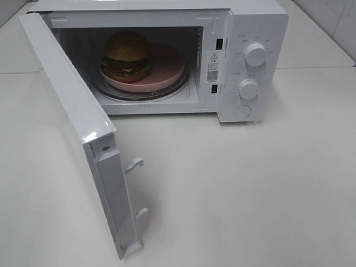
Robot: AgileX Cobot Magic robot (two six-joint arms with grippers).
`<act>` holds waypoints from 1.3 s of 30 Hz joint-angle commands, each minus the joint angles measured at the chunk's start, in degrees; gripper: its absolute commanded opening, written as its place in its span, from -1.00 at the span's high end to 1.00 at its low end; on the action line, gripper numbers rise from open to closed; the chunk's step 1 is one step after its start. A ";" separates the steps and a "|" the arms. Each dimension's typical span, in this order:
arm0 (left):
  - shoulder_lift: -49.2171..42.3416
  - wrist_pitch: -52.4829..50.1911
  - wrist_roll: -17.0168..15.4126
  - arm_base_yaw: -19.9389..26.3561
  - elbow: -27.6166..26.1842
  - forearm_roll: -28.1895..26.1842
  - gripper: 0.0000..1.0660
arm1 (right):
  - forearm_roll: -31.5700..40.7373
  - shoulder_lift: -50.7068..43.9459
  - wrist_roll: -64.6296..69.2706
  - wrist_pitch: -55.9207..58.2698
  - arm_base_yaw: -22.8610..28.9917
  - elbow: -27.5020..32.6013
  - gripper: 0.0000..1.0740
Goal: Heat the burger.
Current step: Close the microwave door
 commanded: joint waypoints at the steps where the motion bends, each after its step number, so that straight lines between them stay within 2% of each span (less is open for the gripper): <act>1: -0.69 -0.92 0.00 0.17 0.11 -0.06 -0.87 | 0.11 -2.01 -0.80 -0.63 -0.29 0.06 -0.42; 10: -0.69 -0.92 0.00 0.17 0.11 -0.11 -0.87 | 0.11 -2.01 -0.80 -0.63 -0.29 0.06 -0.42; 13: -0.46 -1.55 0.00 0.17 -0.40 -1.72 -0.87 | 0.11 -2.01 -0.80 -0.63 -0.29 0.06 -0.42; 19: 2.75 -7.68 0.06 0.17 -1.95 -2.64 -0.86 | 0.11 -2.01 -0.80 -0.63 -0.29 0.06 -0.42; 22: 4.76 -11.12 0.00 0.17 -1.95 -2.64 -0.78 | 0.11 -2.01 -0.80 -0.63 -0.29 0.06 -0.42; 23: 6.47 -13.69 0.00 0.17 -1.95 -2.64 -0.65 | 0.11 -2.01 -0.80 -0.63 -0.29 0.06 -0.42; 24: 6.47 -13.69 0.00 0.17 -1.95 -2.64 -0.65 | 0.11 -2.01 -0.80 -0.63 -0.29 0.06 -0.42; 26: 8.88 -17.07 0.00 0.17 -1.89 -2.64 -0.36 | 0.11 -2.01 -0.80 -0.63 -0.29 0.06 -0.42; 27: 8.88 -17.07 0.00 0.17 -1.89 -2.64 -0.36 | 0.11 -2.01 -0.80 -0.63 -0.29 0.06 -0.42; 28: 10.71 -18.96 0.00 0.17 -1.89 -2.64 -0.12 | 0.11 -2.01 -0.80 -0.63 -0.29 0.06 -0.42; 29: 11.52 -19.71 0.00 0.17 -1.89 -2.64 -0.02 | 0.11 -2.01 -0.80 -0.63 -0.29 0.06 -0.42; 30: 11.52 -19.71 0.00 0.17 -1.89 -2.64 -0.02 | 0.11 -2.01 -0.80 -0.63 -0.29 0.06 -0.42; 31: 13.64 -21.31 0.00 0.17 -1.83 -2.64 0.21 | 0.11 -2.01 -0.80 -0.63 -0.29 0.06 -0.42; 32: 14.78 -22.00 0.00 0.17 -1.83 -2.64 0.36 | 0.11 -2.01 -0.80 -0.63 -0.29 0.06 -0.42; 33: 14.78 -22.00 0.00 0.17 -1.83 -2.64 0.36 | 0.11 -2.01 -0.80 -0.63 -0.29 0.06 -0.42; 35: 17.88 -26.53 0.00 0.17 -0.63 -2.64 1.00 | 0.11 -2.01 -0.80 -0.63 -0.29 0.06 -0.42; 38: 18.22 -28.71 0.11 0.17 0.17 -2.58 1.00 | 0.11 -2.01 -0.80 -0.63 -0.29 0.06 -0.42; 39: 18.91 -33.35 0.17 0.17 2.12 -2.46 1.00 | 0.11 -2.01 -0.80 -0.63 -0.29 0.06 -0.42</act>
